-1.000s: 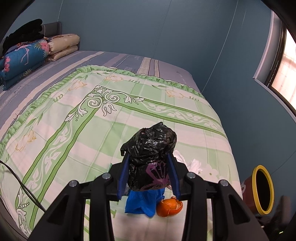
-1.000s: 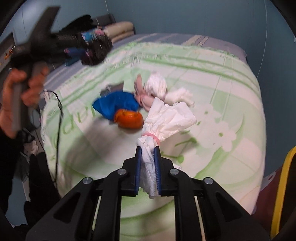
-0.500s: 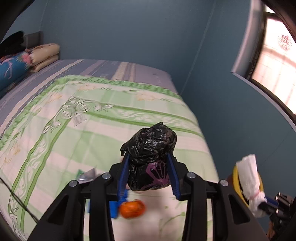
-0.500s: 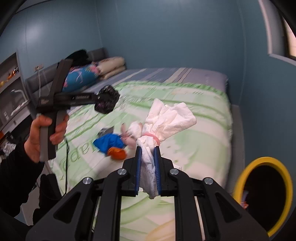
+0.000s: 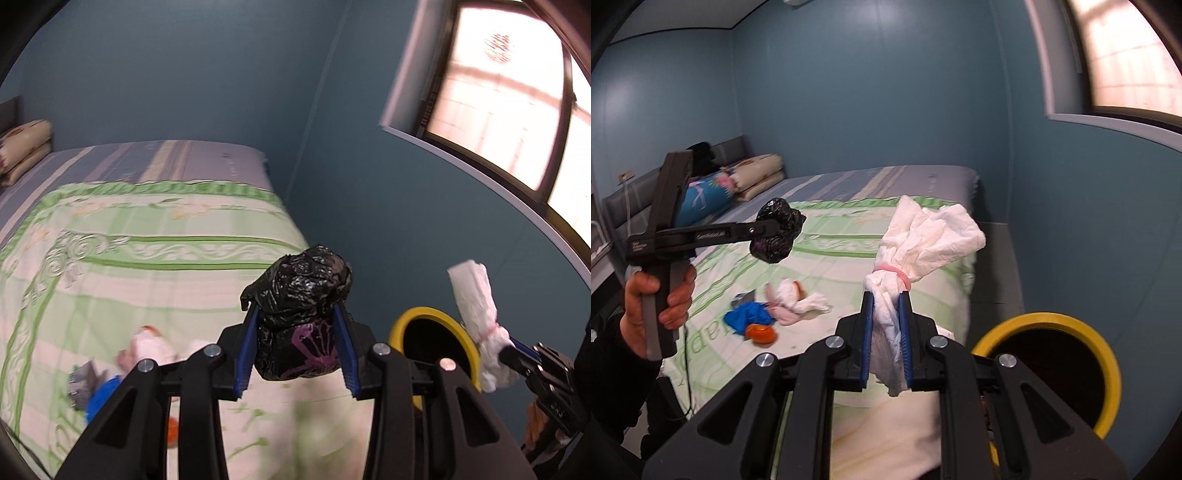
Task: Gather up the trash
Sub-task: 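Carry the black bag and white tissue in both tools over the yellow bin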
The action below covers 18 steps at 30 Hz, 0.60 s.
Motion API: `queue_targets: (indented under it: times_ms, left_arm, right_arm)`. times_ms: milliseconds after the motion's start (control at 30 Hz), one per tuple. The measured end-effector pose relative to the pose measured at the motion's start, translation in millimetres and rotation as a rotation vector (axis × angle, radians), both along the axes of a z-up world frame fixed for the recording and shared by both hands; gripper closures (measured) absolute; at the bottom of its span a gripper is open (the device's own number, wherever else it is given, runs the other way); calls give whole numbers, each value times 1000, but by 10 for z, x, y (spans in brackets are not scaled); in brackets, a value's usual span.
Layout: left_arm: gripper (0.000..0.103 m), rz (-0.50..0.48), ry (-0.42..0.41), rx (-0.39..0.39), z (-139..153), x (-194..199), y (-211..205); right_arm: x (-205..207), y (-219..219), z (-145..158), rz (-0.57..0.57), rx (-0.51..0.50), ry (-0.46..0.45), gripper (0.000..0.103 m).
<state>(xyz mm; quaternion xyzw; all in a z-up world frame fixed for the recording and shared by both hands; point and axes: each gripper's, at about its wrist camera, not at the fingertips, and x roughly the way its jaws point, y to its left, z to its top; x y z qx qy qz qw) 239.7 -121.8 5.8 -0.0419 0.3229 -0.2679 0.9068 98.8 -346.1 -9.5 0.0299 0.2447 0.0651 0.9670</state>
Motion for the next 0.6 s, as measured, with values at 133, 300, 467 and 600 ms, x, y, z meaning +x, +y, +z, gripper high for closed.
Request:
queue_targets:
  times_ms: [133, 300, 467, 600]
  left_arm:
    - [67, -73, 9, -5, -30, -17, -385]
    - [67, -169, 18, 0, -98, -64, -906]
    - [67, -243, 43, 5, -198, -99, -1334]
    - [67, -287, 66, 9, -295, -107, -1640]
  right_arm:
    - [-85, -242, 3, -60, 1, -6, 90]
    - [-154, -510, -38, -125, 9, 2, 90]
    - [-200, -732, -126, -182, 18, 15, 90]
    - [-213, -889, -221, -219, 28, 32, 90]
